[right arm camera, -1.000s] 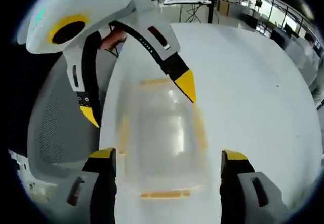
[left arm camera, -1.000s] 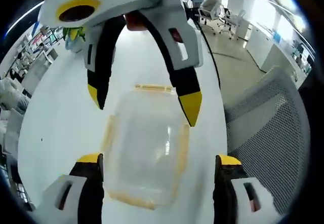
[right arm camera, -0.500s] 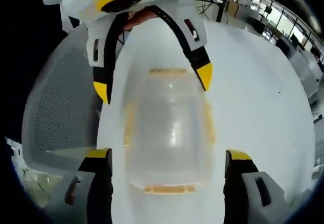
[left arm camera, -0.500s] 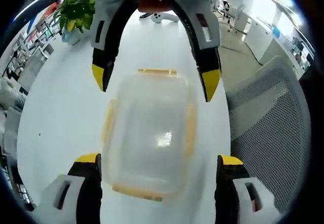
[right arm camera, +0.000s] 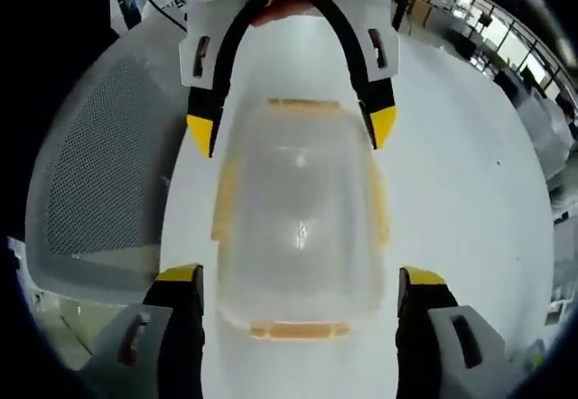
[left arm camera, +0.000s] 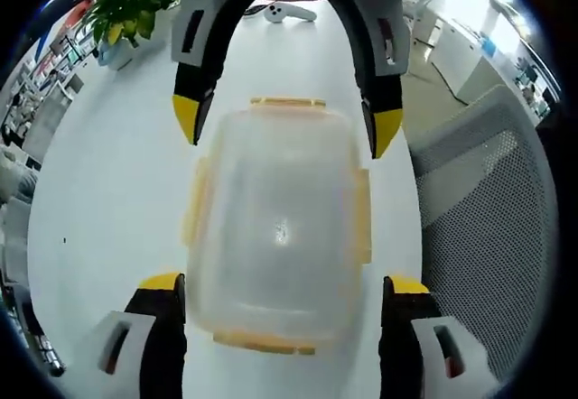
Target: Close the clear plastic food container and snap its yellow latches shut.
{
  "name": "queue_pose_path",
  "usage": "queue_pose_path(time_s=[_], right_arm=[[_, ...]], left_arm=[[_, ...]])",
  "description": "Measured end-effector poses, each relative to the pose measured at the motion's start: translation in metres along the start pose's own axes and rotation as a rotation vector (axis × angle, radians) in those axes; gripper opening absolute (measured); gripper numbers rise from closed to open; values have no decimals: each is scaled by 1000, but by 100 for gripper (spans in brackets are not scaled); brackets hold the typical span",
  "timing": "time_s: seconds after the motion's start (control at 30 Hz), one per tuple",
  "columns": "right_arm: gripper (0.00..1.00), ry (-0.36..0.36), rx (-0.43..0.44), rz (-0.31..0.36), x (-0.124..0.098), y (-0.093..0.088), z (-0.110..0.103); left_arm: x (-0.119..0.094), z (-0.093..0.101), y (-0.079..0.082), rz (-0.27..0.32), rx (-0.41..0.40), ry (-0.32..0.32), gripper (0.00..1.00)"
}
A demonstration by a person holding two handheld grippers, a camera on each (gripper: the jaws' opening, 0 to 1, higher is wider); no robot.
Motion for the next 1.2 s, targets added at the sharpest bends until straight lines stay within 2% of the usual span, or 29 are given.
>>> queue_pose_path(time_s=[0.53, 0.63, 1.2], right_arm=[[83, 25, -5, -18, 8, -2, -4], [81, 34, -5, -24, 8, -3, -3], [79, 37, -6, -54, 12, -3, -3]], left_arm=[[10, -6, -6, -64, 22, 0, 88], [13, -6, -6, -63, 8, -11, 86], [17, -5, -6, -104, -13, 6, 87]])
Point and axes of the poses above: the point that each gripper's makers call its tool centre point, and the gripper's own axes: x roughly forward along the fingers, z roughly to its right, y roughly out of its top, the point moved 7 cm from there along -x, roughly backward along the fingers, and after that the axes turned 14 degrees about -y, right-handed, at the moved point
